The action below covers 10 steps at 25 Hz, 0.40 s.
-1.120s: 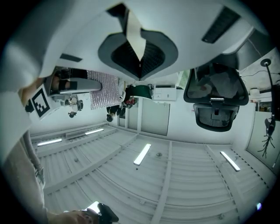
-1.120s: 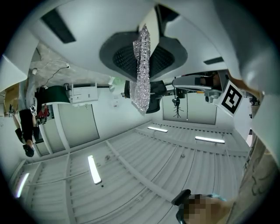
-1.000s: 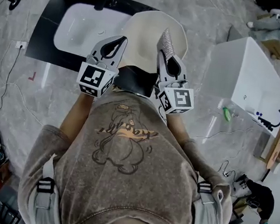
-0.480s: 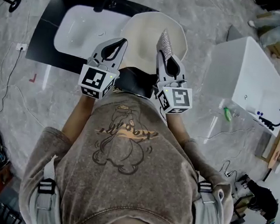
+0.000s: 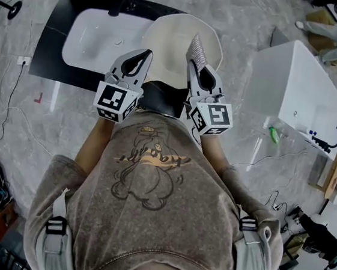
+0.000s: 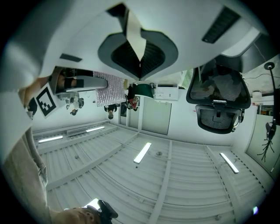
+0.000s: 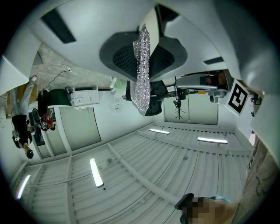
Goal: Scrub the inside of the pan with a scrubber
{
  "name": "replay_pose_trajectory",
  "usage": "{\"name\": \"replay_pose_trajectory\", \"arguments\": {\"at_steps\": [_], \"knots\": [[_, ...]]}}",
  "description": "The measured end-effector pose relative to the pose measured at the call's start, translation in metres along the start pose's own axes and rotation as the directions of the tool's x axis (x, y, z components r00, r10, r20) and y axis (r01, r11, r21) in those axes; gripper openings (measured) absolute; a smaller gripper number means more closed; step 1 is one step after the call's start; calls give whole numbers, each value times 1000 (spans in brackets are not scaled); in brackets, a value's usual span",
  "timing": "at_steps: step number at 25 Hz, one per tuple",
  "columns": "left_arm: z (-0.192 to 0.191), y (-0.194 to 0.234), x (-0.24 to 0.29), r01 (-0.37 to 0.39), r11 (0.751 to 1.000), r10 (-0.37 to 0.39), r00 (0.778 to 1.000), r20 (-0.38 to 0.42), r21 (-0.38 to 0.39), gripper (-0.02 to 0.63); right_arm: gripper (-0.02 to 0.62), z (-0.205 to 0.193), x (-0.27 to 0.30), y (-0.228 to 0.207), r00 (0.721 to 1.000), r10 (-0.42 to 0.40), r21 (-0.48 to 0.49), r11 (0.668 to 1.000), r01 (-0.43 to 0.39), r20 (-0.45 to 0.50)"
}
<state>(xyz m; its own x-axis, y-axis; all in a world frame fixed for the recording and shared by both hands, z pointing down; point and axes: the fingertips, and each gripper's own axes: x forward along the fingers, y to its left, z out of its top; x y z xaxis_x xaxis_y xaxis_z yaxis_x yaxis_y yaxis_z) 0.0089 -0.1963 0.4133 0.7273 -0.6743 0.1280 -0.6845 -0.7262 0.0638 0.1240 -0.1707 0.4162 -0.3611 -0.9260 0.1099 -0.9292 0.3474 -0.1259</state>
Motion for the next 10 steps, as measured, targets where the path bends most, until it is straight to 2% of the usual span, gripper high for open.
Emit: {"name": "replay_pose_trajectory", "arguments": {"at_steps": [10], "knots": [[-3, -10, 2, 39, 999, -39, 999, -14, -20, 17, 75, -1, -3, 4, 1000, 26, 5, 1000, -26, -16]]}}
